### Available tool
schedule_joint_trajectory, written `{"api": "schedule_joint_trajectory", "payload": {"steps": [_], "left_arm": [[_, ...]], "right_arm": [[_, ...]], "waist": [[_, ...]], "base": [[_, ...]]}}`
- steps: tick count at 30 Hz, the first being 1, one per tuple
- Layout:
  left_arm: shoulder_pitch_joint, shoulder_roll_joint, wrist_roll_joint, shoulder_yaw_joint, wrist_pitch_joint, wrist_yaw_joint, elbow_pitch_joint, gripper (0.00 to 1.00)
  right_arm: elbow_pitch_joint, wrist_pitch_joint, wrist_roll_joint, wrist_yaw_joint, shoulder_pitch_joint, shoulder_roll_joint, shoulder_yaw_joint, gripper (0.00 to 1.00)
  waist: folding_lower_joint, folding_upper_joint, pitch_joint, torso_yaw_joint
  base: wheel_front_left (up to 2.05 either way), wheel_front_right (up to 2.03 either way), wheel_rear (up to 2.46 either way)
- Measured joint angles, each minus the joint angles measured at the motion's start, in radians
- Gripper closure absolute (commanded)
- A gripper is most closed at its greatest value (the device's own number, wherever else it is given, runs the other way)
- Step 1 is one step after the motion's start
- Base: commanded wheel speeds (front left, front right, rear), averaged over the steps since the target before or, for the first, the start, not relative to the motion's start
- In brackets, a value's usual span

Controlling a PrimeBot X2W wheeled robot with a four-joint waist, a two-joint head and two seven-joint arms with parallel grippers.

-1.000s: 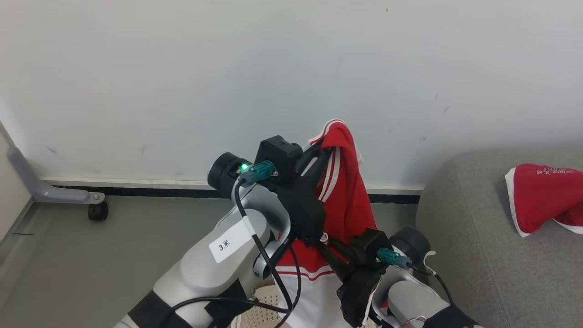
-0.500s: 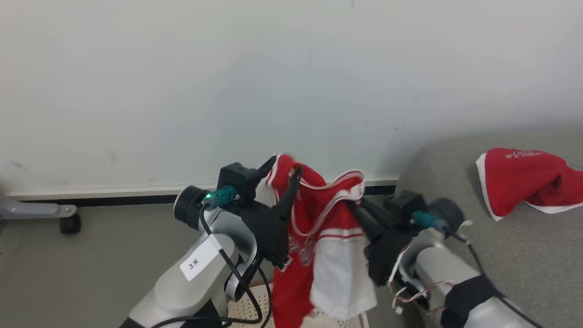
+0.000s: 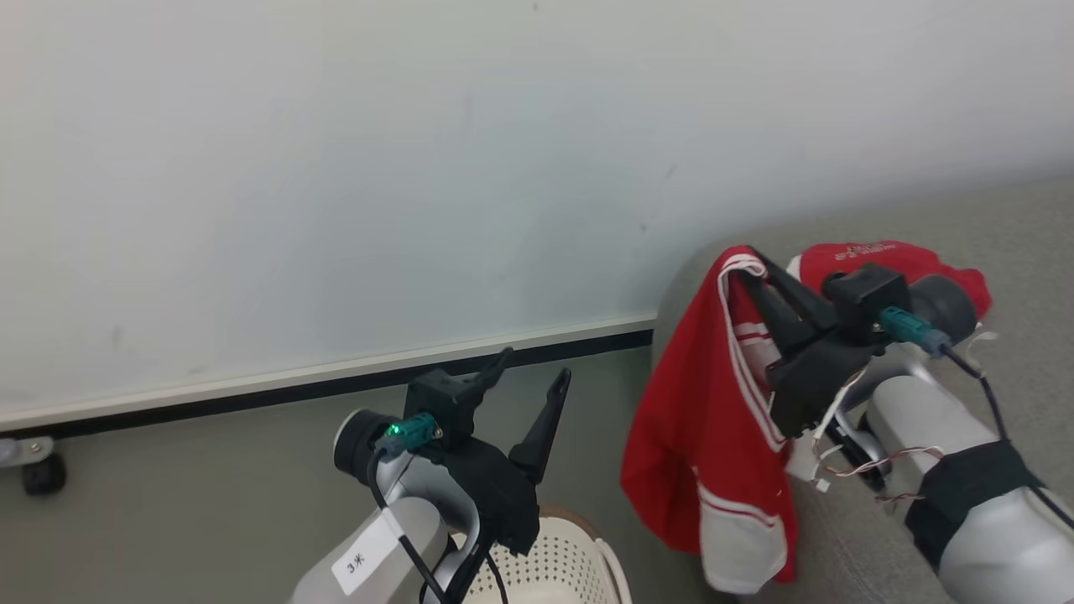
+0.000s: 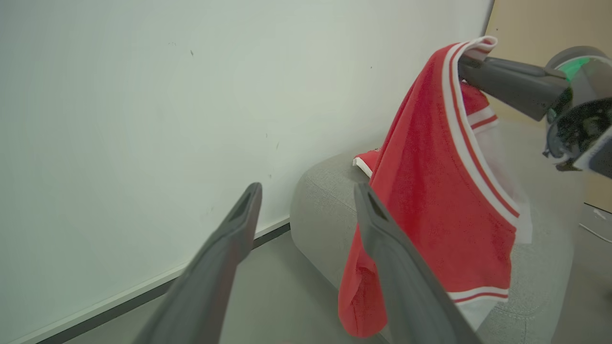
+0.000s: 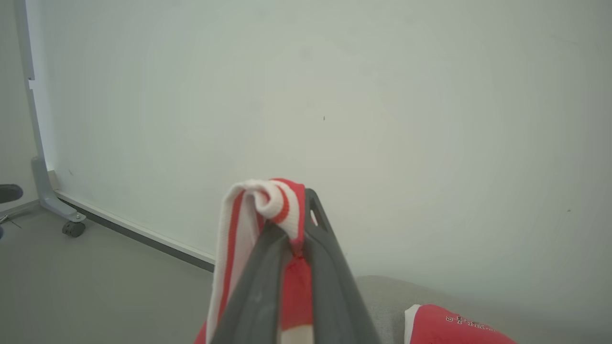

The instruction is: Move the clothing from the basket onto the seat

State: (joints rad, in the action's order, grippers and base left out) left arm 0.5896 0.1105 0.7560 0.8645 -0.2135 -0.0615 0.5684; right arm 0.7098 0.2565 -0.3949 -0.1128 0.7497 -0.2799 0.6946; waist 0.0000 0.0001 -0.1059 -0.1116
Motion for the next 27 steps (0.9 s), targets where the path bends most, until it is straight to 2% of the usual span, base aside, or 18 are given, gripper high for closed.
{"api": "schedule_joint_trajectory", "payload": {"steps": [9, 19, 27], "left_arm": [[-0.052, -0.005, -0.001, 0.011, -0.015, -0.004, -0.039, 0.0], [-0.061, -0.027, -0.012, 0.023, -0.019, -0.018, -0.081, 0.0], [-0.059, -0.039, -0.032, 0.05, -0.019, -0.019, -0.103, 0.0]], "right_arm": [[-0.098, 0.0, 0.018, 0.034, 0.0, -0.101, -0.038, 1.0], [-0.168, 0.0, 0.008, 0.035, 0.0, -0.145, -0.072, 1.0], [-0.176, -0.032, -0.018, 0.042, 0.048, -0.172, -0.107, 1.0]], "waist": [[0.0, 0.0, -0.002, -0.108], [-0.0001, 0.0, 0.011, -0.212], [0.0, 0.0, 0.073, -0.23]], "base": [[0.0, 0.0, 0.0], [0.0, 0.0, 0.0], [0.0, 0.0, 0.0]]}}
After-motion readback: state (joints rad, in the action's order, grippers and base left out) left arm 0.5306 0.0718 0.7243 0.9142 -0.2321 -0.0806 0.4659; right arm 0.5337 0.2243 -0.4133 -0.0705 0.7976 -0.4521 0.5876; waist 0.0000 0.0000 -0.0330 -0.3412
